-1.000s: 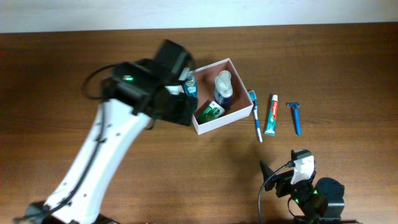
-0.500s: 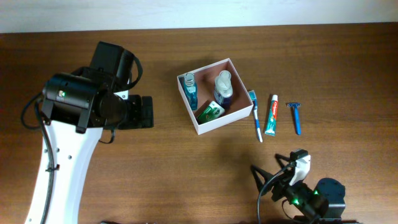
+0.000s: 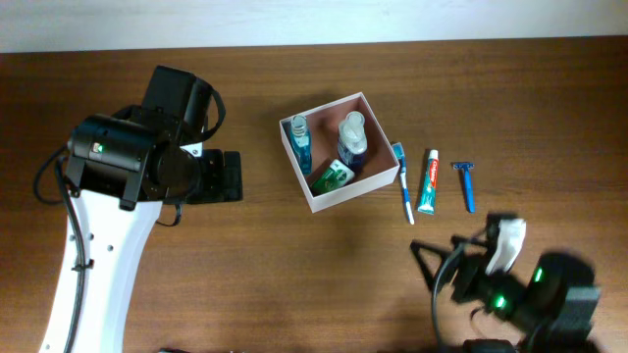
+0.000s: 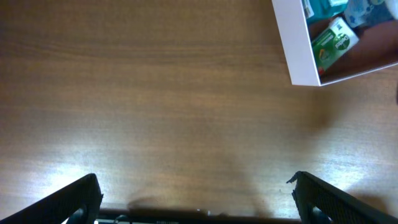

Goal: Pack container
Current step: 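Move the right gripper toward the toothbrush and toothpaste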

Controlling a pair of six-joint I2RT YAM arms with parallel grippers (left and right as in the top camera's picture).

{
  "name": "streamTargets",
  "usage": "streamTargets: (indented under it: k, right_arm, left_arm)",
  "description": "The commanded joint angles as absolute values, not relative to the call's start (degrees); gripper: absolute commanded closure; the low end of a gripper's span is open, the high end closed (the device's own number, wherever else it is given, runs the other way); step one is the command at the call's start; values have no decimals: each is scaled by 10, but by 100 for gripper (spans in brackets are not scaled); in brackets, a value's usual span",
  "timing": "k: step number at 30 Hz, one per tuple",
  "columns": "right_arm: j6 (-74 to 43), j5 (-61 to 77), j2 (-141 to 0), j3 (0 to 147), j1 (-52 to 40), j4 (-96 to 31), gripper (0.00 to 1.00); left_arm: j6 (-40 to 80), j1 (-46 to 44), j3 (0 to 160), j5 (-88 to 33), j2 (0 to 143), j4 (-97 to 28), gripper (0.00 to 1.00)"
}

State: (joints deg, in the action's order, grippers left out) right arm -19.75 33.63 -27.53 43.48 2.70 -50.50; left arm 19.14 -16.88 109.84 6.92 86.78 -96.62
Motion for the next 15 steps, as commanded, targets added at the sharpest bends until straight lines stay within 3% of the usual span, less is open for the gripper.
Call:
streamTargets:
  k: [1, 7, 15]
  right_arm:
    - [-103, 242, -429, 592, 30, -579, 2]
    - [21, 215, -654, 804, 30, -743, 1]
    - [-39, 266, -885, 843, 26, -618, 1]
  left_arm:
    - [197, -167, 1105, 74, 865, -967, 0]
    - [197, -167, 1105, 74, 865, -967, 0]
    - [197, -167, 1105, 74, 865, -967, 0]
